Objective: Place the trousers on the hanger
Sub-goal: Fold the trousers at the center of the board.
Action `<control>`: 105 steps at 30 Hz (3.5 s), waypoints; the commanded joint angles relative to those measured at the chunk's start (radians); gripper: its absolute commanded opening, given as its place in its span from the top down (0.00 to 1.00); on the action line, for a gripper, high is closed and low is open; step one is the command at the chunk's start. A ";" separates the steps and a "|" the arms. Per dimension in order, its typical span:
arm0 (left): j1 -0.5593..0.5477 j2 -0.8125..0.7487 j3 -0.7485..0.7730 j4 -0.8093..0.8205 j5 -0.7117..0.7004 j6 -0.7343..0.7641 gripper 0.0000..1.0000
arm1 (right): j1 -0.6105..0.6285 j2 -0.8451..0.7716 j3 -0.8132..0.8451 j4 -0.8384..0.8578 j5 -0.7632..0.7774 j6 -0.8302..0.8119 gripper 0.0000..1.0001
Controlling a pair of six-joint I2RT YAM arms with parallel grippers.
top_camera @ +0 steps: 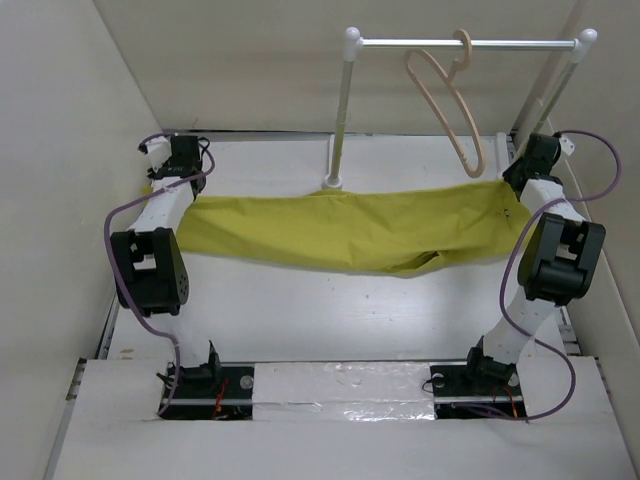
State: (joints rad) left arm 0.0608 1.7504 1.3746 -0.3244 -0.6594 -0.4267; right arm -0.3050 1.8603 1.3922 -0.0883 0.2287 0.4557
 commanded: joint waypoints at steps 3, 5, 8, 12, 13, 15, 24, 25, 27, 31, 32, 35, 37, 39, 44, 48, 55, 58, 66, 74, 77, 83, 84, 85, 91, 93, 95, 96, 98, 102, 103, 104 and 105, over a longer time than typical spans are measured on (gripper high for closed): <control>0.008 0.113 0.147 -0.010 -0.045 0.023 0.91 | 0.007 0.030 0.077 0.104 0.005 0.006 0.88; 0.008 0.133 0.164 0.004 -0.043 0.035 0.91 | 0.007 0.034 0.082 0.116 -0.003 0.009 0.88; 0.008 0.176 0.202 0.007 -0.045 0.048 0.74 | 0.007 0.036 0.082 0.119 -0.009 0.011 0.85; 0.008 0.199 0.221 0.001 -0.034 0.045 0.50 | -0.002 0.025 0.071 0.131 -0.067 0.018 0.68; 0.008 0.189 0.218 0.007 -0.025 0.042 0.47 | -0.002 0.020 0.065 0.136 -0.077 0.023 0.63; 0.008 0.167 0.190 0.019 -0.011 0.036 0.45 | -0.002 -0.010 0.021 0.160 -0.115 0.038 0.43; 0.008 -0.093 -0.096 0.113 0.098 -0.041 0.46 | -0.022 -0.234 -0.237 0.304 -0.198 0.109 0.16; 0.008 -0.145 -0.123 0.108 0.142 -0.064 0.46 | -0.022 -0.259 -0.269 0.333 -0.210 0.121 0.15; 0.008 -0.199 -0.217 0.133 0.199 -0.104 0.46 | -0.034 -0.309 -0.367 0.351 -0.268 0.129 0.14; 0.053 -0.320 -0.333 0.134 0.352 -0.175 0.46 | 0.003 -0.471 -0.568 0.447 -0.285 0.150 0.17; 0.071 -0.336 -0.356 0.136 0.386 -0.187 0.46 | 0.012 -0.498 -0.605 0.458 -0.282 0.158 0.22; 0.148 -0.387 -0.474 0.165 0.497 -0.234 0.46 | 0.047 -0.581 -0.734 0.510 -0.305 0.161 0.70; 0.194 -0.390 -0.537 0.157 0.539 -0.288 0.46 | 0.047 -0.613 -0.795 0.530 -0.336 0.158 1.00; 0.205 -0.381 -0.574 0.143 0.531 -0.328 0.46 | 0.056 -0.653 -0.823 0.532 -0.359 0.146 1.00; 0.235 -0.335 -0.617 0.169 0.504 -0.411 0.46 | 0.119 -0.751 -0.909 0.541 -0.419 0.130 1.00; 0.235 -0.281 -0.595 0.186 0.462 -0.443 0.45 | 0.190 -0.828 -0.938 0.510 -0.445 0.110 0.94; 0.235 -0.174 -0.560 0.208 0.475 -0.477 0.45 | 0.210 -0.926 -0.996 0.437 -0.500 0.063 0.54; 0.235 -0.157 -0.551 0.219 0.465 -0.491 0.45 | 0.210 -0.966 -1.044 0.417 -0.456 0.054 0.49; 0.235 -0.107 -0.539 0.265 0.478 -0.488 0.63 | 0.052 -0.948 -1.082 0.384 -0.338 0.090 0.27; 0.235 -0.098 -0.514 0.292 0.497 -0.445 1.00 | -0.183 -0.768 -1.085 0.489 -0.376 0.176 0.23; 0.235 -0.114 -0.493 0.279 0.463 -0.414 1.00 | -0.220 -0.698 -1.085 0.518 -0.397 0.182 0.23; 0.235 -0.120 -0.424 0.251 0.449 -0.360 1.00 | -0.264 -0.622 -1.036 0.526 -0.339 0.225 0.22; 0.235 -0.115 -0.408 0.248 0.452 -0.357 1.00 | -0.276 -0.607 -1.023 0.515 -0.348 0.239 0.23; 0.235 -0.108 -0.401 0.246 0.457 -0.354 1.00 | -0.276 -0.568 -1.009 0.504 -0.362 0.247 0.24; 0.235 -0.069 -0.316 0.222 0.445 -0.308 1.00 | -0.289 -0.429 -0.912 0.541 -0.423 0.265 0.26; 0.235 -0.063 -0.299 0.222 0.442 -0.294 1.00 | -0.280 -0.392 -0.883 0.538 -0.424 0.287 0.27; 0.235 -0.052 -0.292 0.225 0.443 -0.288 1.00 | -0.270 -0.353 -0.862 0.549 -0.425 0.293 0.29; 0.235 -0.048 -0.286 0.226 0.446 -0.287 1.00 | -0.270 -0.337 -0.843 0.539 -0.411 0.296 0.30; 0.235 -0.029 -0.281 0.229 0.454 -0.281 1.00 | -0.258 -0.308 -0.803 0.538 -0.419 0.298 0.35; 0.235 -0.008 -0.264 0.234 0.461 -0.273 1.00 | -0.258 -0.312 -0.811 0.555 -0.407 0.307 0.83; 0.235 0.000 -0.258 0.234 0.465 -0.271 1.00 | -0.258 -0.331 -0.826 0.558 -0.401 0.307 0.88; 0.235 0.001 -0.252 0.232 0.465 -0.268 1.00 | -0.258 -0.355 -0.860 0.558 -0.391 0.307 0.90; 0.235 0.003 -0.235 0.229 0.466 -0.267 1.00 | -0.258 -0.380 -0.878 0.556 -0.378 0.305 0.95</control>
State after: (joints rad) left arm 0.2901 1.7599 1.0698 -0.1066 -0.1833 -0.7174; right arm -0.5674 1.5444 0.5507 0.4141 -0.1898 0.7574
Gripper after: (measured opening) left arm 0.025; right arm 0.091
